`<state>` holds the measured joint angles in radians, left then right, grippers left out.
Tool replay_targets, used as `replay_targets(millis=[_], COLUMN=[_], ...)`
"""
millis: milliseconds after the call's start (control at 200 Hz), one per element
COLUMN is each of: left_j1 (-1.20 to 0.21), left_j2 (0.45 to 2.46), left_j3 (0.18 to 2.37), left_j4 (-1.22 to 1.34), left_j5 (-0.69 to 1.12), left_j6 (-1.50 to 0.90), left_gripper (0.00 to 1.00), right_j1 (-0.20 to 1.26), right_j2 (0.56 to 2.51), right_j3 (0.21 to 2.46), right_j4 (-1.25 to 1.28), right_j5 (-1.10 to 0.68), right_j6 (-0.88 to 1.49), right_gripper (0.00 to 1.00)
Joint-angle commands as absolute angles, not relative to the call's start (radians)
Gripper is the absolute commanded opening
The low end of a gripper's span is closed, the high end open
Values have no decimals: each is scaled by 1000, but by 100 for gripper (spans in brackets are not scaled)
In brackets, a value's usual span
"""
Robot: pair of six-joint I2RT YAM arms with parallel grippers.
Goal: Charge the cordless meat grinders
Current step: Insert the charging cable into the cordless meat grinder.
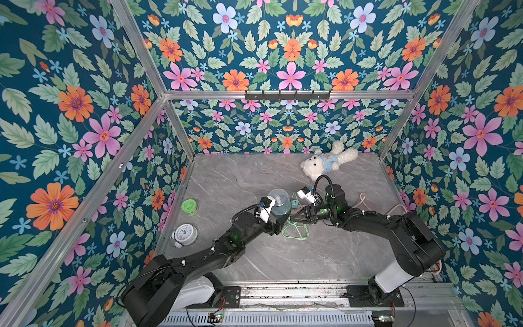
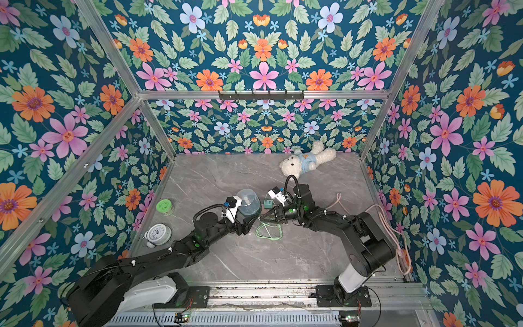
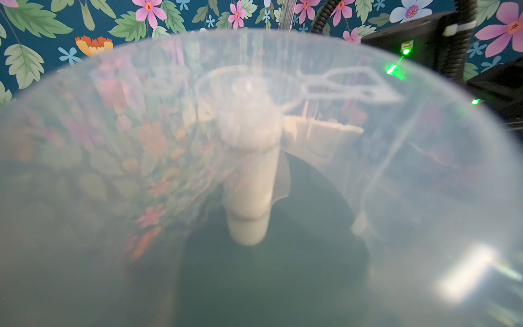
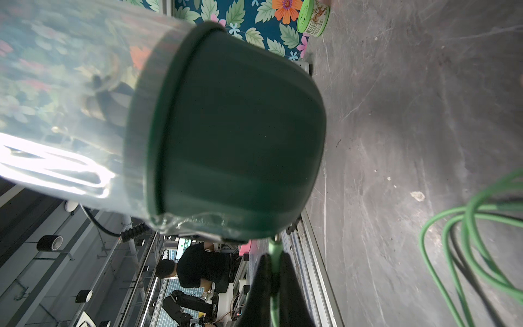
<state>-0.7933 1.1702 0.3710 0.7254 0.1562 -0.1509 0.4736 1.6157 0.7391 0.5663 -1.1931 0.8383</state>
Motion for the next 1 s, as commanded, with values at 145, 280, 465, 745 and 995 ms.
replay_targets(millis=[145, 280, 465, 745, 995], left_j1=[-819, -818, -811, -795, -792], left_j2=[1171, 1172, 1177, 1143, 1093], left_j3=[363, 371, 388, 375, 344], left_j4=[633, 602, 582, 580, 623], left_j5=[321, 245, 200, 178, 90], left_j6=[-148, -155, -153, -168, -182], left_gripper=[58, 58, 58, 58, 58], right_j1=[474, 474, 479, 479, 480], right_j2=[1594, 1575, 1529, 1490, 1462], right_j3=[750, 747, 732, 700, 657], right_j4=[751, 690, 580, 506, 497], right_j5=[-1072, -1062, -1050, -1027, -1017], right_j6=[822, 788, 720, 670, 682], right_gripper=[6, 17, 31, 37, 42])
